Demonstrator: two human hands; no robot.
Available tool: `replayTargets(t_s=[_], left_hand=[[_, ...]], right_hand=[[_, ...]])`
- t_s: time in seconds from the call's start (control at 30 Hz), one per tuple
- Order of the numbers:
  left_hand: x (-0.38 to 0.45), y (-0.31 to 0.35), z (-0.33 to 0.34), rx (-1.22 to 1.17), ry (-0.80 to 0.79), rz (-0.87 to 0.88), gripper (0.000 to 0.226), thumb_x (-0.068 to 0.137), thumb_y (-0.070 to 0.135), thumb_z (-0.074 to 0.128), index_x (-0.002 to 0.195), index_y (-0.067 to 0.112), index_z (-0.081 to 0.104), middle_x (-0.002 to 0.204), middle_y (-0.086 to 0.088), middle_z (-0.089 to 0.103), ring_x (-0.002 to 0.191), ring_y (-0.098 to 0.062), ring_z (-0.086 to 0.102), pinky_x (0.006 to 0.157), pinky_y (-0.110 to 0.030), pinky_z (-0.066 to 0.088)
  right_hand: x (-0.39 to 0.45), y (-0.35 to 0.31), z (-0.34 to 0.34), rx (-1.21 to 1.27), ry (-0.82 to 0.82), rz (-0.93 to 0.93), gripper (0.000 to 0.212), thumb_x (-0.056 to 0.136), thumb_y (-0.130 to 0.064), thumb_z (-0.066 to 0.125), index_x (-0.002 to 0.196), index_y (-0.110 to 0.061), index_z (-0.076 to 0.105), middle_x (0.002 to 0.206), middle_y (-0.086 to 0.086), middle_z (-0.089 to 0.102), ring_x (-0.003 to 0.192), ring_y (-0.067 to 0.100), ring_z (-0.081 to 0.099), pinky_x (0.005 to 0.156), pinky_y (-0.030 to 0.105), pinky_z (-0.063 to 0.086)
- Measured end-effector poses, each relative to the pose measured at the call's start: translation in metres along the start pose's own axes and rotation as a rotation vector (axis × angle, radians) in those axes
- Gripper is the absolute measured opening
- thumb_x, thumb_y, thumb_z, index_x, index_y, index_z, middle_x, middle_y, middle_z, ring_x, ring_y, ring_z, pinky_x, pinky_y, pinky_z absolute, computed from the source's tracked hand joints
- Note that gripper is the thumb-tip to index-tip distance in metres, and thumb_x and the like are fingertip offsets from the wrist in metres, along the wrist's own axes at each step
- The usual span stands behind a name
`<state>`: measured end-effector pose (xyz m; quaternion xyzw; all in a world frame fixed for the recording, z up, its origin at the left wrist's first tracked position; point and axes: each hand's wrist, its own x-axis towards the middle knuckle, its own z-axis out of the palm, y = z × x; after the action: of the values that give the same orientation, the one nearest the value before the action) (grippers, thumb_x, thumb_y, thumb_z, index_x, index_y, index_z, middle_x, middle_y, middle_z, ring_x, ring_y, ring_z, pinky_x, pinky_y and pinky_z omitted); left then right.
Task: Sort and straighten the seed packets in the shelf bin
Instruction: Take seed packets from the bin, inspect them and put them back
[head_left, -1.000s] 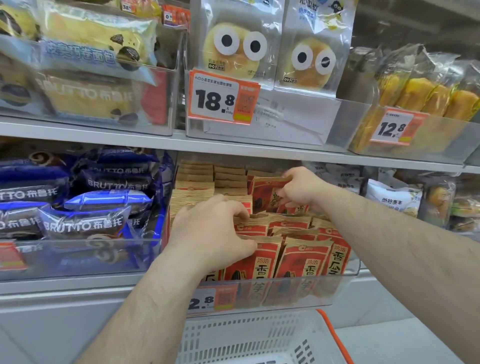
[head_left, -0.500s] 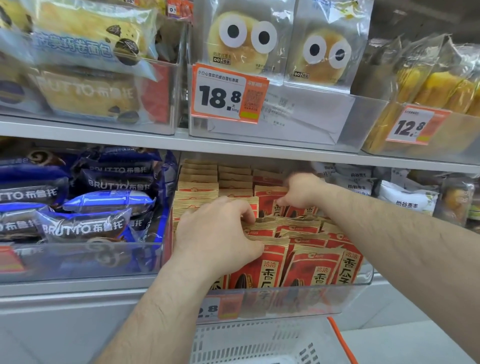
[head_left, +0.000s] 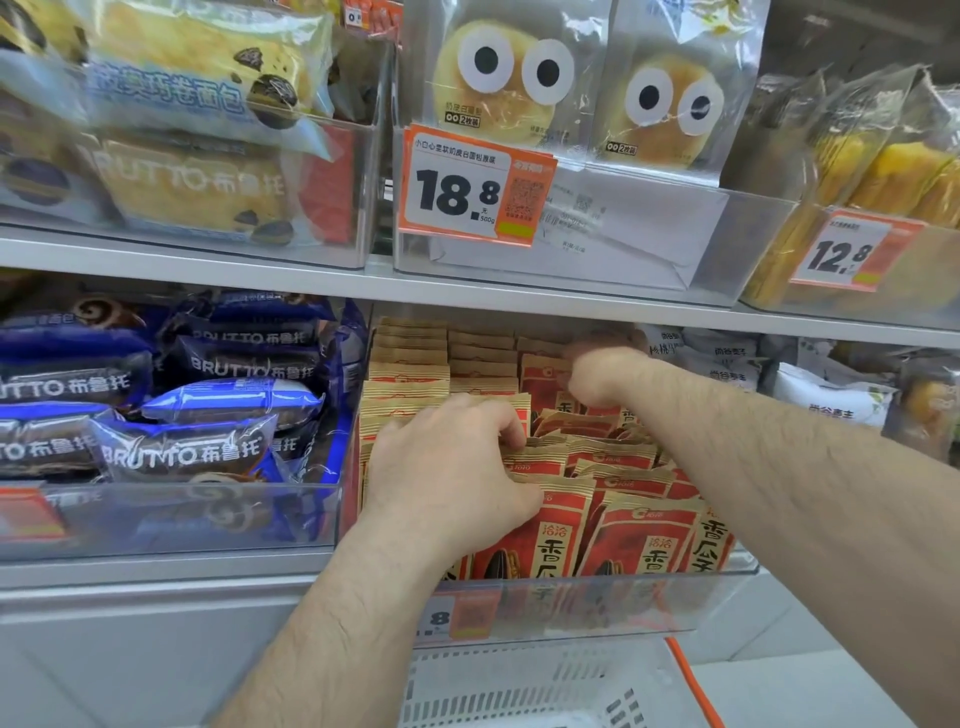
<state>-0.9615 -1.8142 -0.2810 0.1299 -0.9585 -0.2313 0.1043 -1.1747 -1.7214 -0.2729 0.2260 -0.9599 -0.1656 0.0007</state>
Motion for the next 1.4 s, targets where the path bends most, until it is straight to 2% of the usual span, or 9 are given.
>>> replayTargets(t_s=[0.1,0.2,0.3,0.43,0.67,0.87,1.0,1.1,1.4], left_hand=[[0.0,-0.001,-0.001,-0.012,-0.006,0.003,0.039,0.079,0.061,0.07,0.111,0.046,0.055,0.13,0.022,0.052,0.124,-0.006,0.047,0.107,-0.041,0.034],[0.0,0.0,-0.001,-0.014,-0.01,0.005,0.039,0.079,0.061,0.07,0.111,0.046,0.055,0.129,0.022,0.052,0.123,-0.006,0.047,0.107,-0.041,0.034],[0.0,0.0,-0.001,-0.008,-0.008,0.007,0.039,0.08,0.061,0.07,0.112,0.045,0.055,0.128,0.021,0.052,0.122,-0.007,0.048,0.107,-0.042,0.035],[0.0,0.001,0.0,0.0,-0.01,0.006,0.039,0.08,0.061,0.069,0.112,0.045,0.055,0.128,0.02,0.052,0.122,-0.008,0.049,0.106,-0.042,0.036],[0.0,0.001,0.0,-0.009,-0.013,0.002,0.038,0.08,0.06,0.07,0.111,0.045,0.055,0.128,0.018,0.053,0.121,-0.009,0.05,0.108,-0.044,0.037],[0.0,0.001,-0.001,-0.013,-0.011,0.011,0.039,0.08,0.059,0.071,0.113,0.044,0.057,0.126,0.018,0.054,0.12,-0.009,0.05,0.106,-0.044,0.038],[-0.002,0.0,-0.002,-0.014,-0.022,0.021,0.038,0.08,0.059,0.071,0.112,0.044,0.057,0.124,0.017,0.054,0.119,-0.011,0.051,0.104,-0.043,0.038],[-0.004,0.0,-0.004,-0.009,-0.018,0.028,0.041,0.079,0.06,0.069,0.115,0.042,0.058,0.128,0.015,0.055,0.121,-0.012,0.05,0.102,-0.042,0.038],[-0.014,0.002,-0.007,-0.181,0.077,0.025,0.049,0.08,0.046,0.073,0.124,0.036,0.055,0.133,0.01,0.051,0.123,-0.015,0.048,0.101,-0.044,0.046]], right_hand=[[-0.001,0.002,-0.003,0.0,-0.023,0.004,0.037,0.101,-0.042,0.045,0.119,-0.014,0.061,0.095,0.003,0.058,0.087,0.022,0.054,0.075,0.032,0.041],[-0.008,0.007,-0.007,0.183,-0.082,-0.02,0.05,0.102,-0.045,0.043,0.137,-0.009,0.051,0.128,0.012,0.059,0.116,0.028,0.056,0.094,0.036,0.046],[-0.019,0.016,-0.007,0.305,-0.148,-0.021,0.066,0.102,-0.052,0.036,0.152,-0.009,0.031,0.155,0.013,0.038,0.141,0.03,0.038,0.115,0.041,0.032],[-0.042,0.023,-0.007,0.279,-0.124,-0.059,0.068,0.1,-0.06,0.032,0.155,-0.022,0.024,0.16,0.011,0.029,0.147,0.033,0.026,0.119,0.051,0.023],[-0.07,0.018,-0.006,0.373,-0.028,-0.103,0.021,0.089,-0.033,0.061,0.105,-0.043,0.07,0.116,-0.009,0.054,0.132,0.024,0.034,0.112,0.045,0.023],[-0.078,0.02,-0.011,0.34,0.287,-0.082,0.018,0.093,-0.026,0.062,0.104,-0.031,0.076,0.141,-0.001,0.056,0.133,0.024,0.044,0.114,0.045,0.029],[-0.097,0.031,-0.017,0.45,0.589,-0.15,0.018,0.096,-0.019,0.057,0.1,-0.018,0.075,0.099,-0.005,0.069,0.103,0.022,0.054,0.097,0.042,0.042],[-0.112,0.038,-0.018,0.51,0.786,-0.172,0.017,0.095,-0.013,0.057,0.081,-0.014,0.067,0.073,-0.01,0.055,0.082,0.018,0.045,0.079,0.037,0.04],[-0.155,0.04,-0.027,1.085,0.97,0.108,0.014,0.1,-0.017,0.05,0.088,-0.017,0.057,0.078,-0.007,0.06,0.074,0.008,0.054,0.068,0.029,0.044]])
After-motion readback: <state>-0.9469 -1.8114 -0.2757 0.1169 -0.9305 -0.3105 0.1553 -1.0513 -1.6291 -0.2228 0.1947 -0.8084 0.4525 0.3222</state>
